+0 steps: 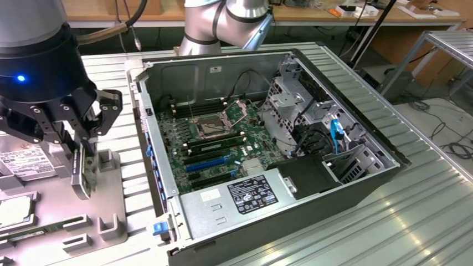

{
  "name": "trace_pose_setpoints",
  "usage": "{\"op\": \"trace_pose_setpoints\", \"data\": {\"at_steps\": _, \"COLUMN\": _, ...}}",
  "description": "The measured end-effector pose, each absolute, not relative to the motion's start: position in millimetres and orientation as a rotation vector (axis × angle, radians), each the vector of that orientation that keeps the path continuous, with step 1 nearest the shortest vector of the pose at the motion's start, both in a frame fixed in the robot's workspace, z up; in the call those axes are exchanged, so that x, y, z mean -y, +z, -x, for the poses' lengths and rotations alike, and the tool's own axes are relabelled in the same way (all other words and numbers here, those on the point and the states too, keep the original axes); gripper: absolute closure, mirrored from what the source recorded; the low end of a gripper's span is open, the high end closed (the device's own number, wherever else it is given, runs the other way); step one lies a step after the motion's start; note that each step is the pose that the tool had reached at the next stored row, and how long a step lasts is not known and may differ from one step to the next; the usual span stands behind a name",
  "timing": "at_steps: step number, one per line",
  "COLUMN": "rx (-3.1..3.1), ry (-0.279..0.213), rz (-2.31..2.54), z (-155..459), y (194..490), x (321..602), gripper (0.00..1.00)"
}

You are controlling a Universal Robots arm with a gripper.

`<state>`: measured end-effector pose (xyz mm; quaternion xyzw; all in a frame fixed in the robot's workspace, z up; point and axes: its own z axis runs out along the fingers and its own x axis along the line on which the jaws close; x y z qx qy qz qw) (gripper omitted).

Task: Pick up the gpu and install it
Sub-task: 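Pick up the gpu and move the gpu toward the slot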

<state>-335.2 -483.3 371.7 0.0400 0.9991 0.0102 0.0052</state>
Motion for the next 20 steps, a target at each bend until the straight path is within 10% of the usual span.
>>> {"op": "trace_pose_setpoints", "data": {"at_steps": 20, "rx": -3.129, "ry": -0.047, "rz": -0.130, "z": 335, "y": 414, "x": 481, "gripper": 0.73}}
